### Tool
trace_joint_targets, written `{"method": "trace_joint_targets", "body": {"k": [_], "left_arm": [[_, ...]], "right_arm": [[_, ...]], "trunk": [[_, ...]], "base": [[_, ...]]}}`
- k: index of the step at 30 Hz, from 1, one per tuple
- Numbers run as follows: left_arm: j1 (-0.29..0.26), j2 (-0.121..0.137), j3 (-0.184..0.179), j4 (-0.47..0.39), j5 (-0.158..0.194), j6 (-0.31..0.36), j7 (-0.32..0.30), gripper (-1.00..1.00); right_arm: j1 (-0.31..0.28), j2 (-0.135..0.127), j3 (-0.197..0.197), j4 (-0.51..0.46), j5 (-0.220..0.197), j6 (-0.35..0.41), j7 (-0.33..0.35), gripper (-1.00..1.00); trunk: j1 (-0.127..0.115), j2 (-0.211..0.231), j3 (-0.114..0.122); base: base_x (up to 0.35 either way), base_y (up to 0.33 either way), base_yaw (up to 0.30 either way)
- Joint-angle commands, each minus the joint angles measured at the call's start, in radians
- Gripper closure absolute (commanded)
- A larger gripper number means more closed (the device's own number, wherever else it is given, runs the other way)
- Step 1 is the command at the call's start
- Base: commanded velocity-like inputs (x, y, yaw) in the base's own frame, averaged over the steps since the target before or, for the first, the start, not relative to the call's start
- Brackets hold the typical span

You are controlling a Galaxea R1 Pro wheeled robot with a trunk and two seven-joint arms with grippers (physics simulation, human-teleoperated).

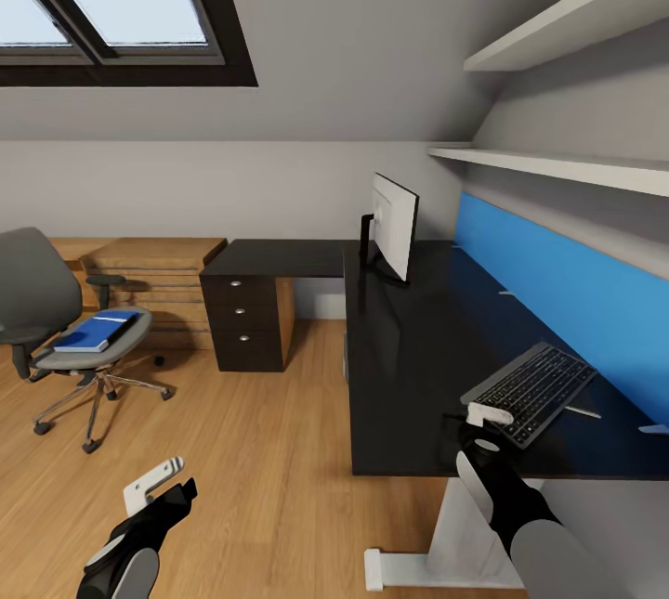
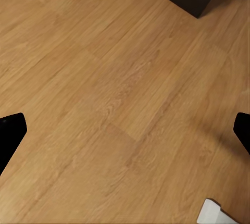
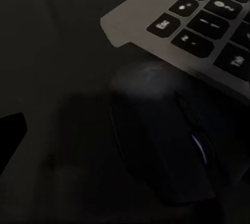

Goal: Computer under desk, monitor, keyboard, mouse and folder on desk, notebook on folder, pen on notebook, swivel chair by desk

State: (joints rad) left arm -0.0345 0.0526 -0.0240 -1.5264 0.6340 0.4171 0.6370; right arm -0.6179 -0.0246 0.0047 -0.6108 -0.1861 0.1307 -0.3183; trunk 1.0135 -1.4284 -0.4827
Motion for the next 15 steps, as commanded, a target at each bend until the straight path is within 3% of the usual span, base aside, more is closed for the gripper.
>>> {"method": "trace_joint_targets", "body": {"k": [1, 15], "left_arm": [[-0.001, 0.001, -0.002, -0.003, 0.007, 0.002, 0.009, -1.00], [-0.001, 0.001, -0.005, -0.006, 0.007, 0.003, 0.009, -1.00]], "right_arm": [[0.000, 0.000, 0.001, -0.002, -0.005, 0.006, -0.004, -1.00], [0.000, 0.000, 0.003, -0.003, -0.006, 0.006, -0.002, -1.00]], "trunk": [[0.000, -0.001, -0.001], [0.000, -0.001, -0.001]], "base": [[0.000, 0.000, 0.000], [0.000, 0.000, 0.000]]}}
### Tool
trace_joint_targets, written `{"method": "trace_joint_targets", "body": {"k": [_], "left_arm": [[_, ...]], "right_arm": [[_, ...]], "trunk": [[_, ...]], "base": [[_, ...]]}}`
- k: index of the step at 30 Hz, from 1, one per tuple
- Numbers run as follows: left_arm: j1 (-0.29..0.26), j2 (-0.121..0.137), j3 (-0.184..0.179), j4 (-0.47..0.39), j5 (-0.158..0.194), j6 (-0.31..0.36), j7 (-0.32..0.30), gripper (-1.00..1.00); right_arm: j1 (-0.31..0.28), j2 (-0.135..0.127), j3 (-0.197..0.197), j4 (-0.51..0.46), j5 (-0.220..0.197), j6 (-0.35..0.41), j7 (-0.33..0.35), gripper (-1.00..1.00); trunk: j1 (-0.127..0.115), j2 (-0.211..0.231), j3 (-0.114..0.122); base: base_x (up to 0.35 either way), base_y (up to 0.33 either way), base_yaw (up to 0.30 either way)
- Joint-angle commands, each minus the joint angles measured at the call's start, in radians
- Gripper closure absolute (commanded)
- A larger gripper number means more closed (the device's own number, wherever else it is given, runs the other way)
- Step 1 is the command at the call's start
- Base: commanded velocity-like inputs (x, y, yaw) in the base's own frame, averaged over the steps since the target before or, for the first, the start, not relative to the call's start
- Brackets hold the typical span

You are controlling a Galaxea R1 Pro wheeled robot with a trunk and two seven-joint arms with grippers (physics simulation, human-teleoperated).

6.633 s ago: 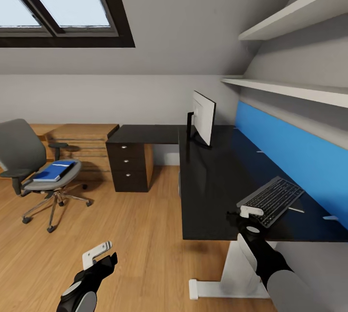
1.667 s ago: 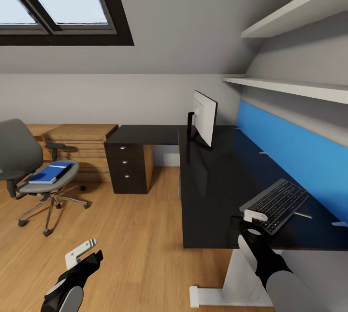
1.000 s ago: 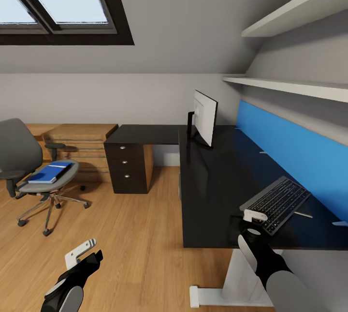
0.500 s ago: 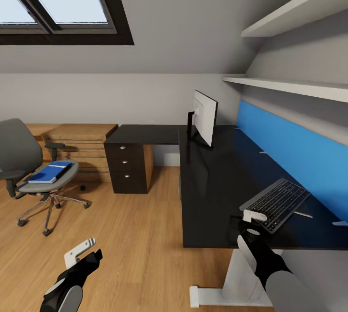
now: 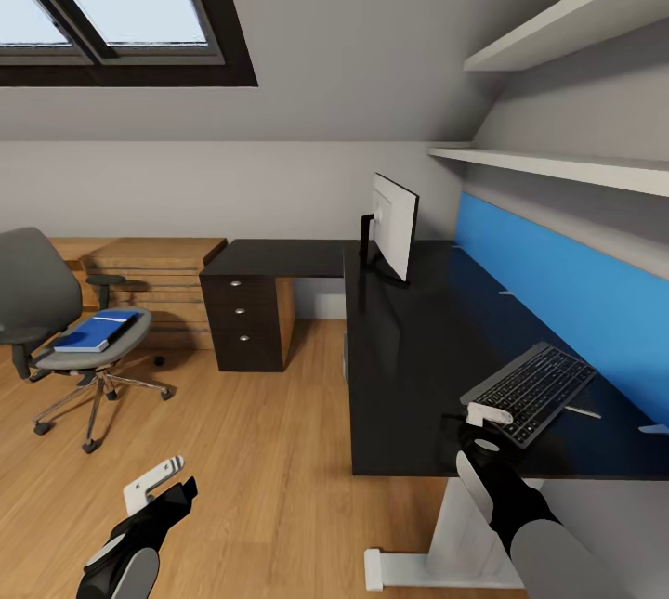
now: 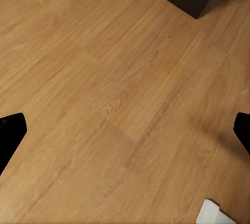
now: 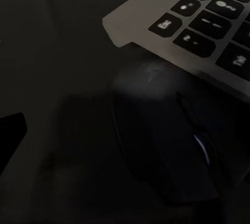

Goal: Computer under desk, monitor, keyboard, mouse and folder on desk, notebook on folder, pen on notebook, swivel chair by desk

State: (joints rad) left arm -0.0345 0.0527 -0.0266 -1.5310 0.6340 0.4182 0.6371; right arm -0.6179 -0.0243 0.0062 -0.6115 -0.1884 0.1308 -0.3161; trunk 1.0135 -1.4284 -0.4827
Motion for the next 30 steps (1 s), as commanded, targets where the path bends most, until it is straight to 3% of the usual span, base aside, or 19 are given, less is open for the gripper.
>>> {"method": "trace_joint_targets", "body": {"k": [1, 30], "left_arm": [[-0.001, 0.001, -0.002, -0.001, 0.007, 0.002, 0.009, -1.00], [-0.001, 0.001, -0.003, 0.000, 0.007, 0.002, 0.008, -1.00]], "right_arm": [[0.000, 0.000, 0.001, -0.002, -0.004, 0.006, -0.003, -1.00], [0.000, 0.000, 0.005, -0.004, -0.004, 0.006, -0.003, -1.00]], "trunk": [[0.000, -0.001, -0.001], [0.000, -0.001, -0.001]], "base": [[0.000, 0.000, 0.000], [-0.019, 0.033, 0.000]]}}
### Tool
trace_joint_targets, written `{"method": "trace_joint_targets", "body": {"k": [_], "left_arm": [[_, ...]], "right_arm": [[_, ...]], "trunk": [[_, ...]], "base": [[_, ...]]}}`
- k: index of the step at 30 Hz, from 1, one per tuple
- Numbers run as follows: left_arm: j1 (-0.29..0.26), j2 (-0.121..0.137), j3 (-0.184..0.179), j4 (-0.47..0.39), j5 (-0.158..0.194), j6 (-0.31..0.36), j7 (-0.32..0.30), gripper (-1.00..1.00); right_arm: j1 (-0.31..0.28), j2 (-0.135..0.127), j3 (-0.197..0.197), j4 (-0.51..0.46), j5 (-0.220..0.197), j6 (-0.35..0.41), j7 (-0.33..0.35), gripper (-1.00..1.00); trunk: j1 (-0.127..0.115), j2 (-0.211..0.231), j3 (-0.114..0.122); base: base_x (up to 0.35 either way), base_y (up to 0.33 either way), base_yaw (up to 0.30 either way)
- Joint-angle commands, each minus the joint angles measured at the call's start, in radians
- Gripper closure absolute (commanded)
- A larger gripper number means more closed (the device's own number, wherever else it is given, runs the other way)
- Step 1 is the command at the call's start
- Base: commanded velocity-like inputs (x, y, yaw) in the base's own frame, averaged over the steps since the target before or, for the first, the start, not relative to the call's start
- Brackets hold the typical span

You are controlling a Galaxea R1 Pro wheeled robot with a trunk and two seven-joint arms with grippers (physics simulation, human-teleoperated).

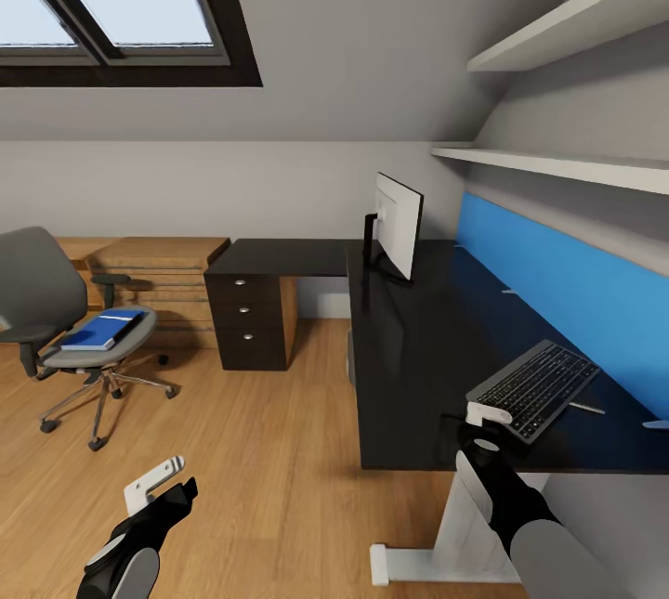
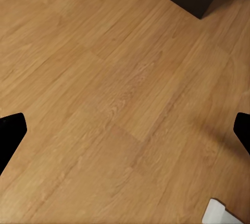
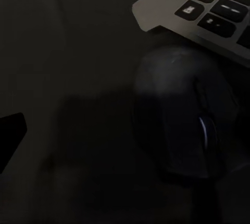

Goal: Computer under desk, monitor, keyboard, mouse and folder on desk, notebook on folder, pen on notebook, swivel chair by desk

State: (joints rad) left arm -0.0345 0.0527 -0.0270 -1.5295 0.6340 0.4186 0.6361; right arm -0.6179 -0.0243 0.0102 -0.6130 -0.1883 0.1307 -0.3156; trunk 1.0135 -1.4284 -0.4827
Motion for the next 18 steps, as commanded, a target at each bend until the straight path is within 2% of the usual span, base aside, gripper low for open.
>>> {"method": "trace_joint_targets", "body": {"k": [1, 9, 18], "left_arm": [[-0.001, 0.001, -0.002, -0.001, 0.007, 0.002, 0.009, -1.00], [-0.001, 0.001, -0.002, 0.000, 0.007, 0.002, 0.009, -1.00], [-0.001, 0.001, -0.002, 0.000, 0.007, 0.002, 0.010, -1.00]], "right_arm": [[0.000, 0.000, 0.001, -0.002, -0.004, 0.006, -0.004, -1.00], [0.000, -0.002, -0.006, -0.003, -0.002, 0.001, -0.008, -1.00], [0.000, -0.003, -0.007, -0.004, -0.003, 0.001, -0.051, -1.00]], "trunk": [[0.000, -0.001, -0.001], [0.000, -0.001, -0.001], [0.000, -0.001, -0.001]], "base": [[0.000, 0.000, 0.000], [0.000, 0.000, 0.000], [0.000, 0.000, 0.000]]}}
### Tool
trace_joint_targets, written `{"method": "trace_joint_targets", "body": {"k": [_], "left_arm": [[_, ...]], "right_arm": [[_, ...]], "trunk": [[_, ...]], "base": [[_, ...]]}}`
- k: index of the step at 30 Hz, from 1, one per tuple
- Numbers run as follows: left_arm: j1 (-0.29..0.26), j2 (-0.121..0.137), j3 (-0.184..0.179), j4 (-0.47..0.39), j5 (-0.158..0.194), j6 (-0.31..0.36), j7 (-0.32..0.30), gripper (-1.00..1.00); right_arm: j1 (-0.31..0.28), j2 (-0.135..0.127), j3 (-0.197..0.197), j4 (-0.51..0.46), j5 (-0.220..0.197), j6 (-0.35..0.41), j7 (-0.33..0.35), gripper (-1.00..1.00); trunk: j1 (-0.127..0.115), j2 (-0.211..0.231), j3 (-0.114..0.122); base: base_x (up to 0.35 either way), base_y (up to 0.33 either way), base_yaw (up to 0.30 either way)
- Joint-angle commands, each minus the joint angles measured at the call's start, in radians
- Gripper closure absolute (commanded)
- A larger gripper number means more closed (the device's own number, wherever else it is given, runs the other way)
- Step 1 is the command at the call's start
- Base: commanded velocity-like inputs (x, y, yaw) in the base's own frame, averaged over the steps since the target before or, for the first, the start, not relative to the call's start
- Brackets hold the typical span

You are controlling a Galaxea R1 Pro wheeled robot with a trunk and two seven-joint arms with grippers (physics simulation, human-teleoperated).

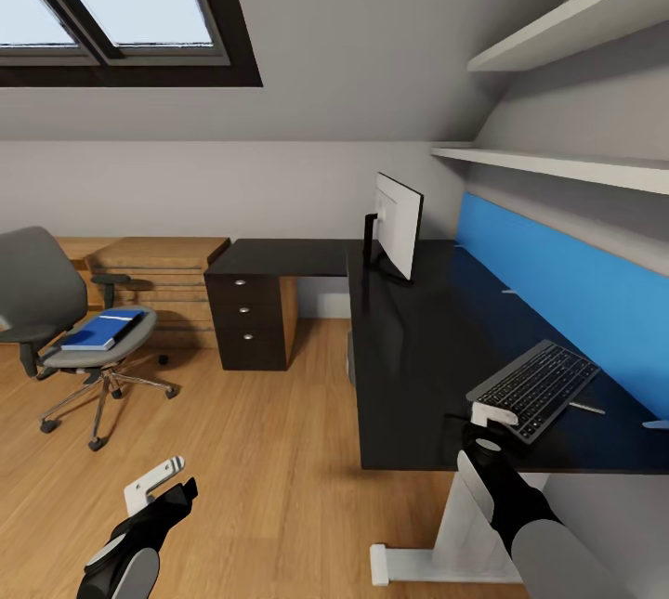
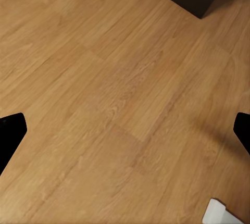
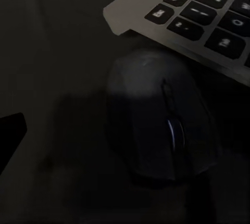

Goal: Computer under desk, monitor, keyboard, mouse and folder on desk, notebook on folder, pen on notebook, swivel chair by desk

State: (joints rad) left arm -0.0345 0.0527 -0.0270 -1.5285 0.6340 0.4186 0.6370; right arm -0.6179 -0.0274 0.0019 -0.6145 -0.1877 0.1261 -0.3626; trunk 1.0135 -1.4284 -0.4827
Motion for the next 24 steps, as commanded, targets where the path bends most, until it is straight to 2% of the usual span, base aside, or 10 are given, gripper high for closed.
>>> {"method": "trace_joint_targets", "body": {"k": [1, 24], "left_arm": [[-0.001, 0.001, -0.002, -0.001, 0.007, 0.002, 0.009, -1.00], [-0.001, -0.001, -0.005, -0.001, 0.007, 0.002, 0.007, -1.00]], "right_arm": [[0.000, 0.000, 0.001, -0.002, -0.004, 0.006, -0.005, -1.00], [0.000, -0.002, 0.001, -0.001, -0.003, 0.006, -0.007, -1.00]], "trunk": [[0.000, -0.001, -0.001], [0.000, -0.001, -0.001]], "base": [[0.000, 0.000, 0.000], [0.014, -0.007, 0.000]]}}
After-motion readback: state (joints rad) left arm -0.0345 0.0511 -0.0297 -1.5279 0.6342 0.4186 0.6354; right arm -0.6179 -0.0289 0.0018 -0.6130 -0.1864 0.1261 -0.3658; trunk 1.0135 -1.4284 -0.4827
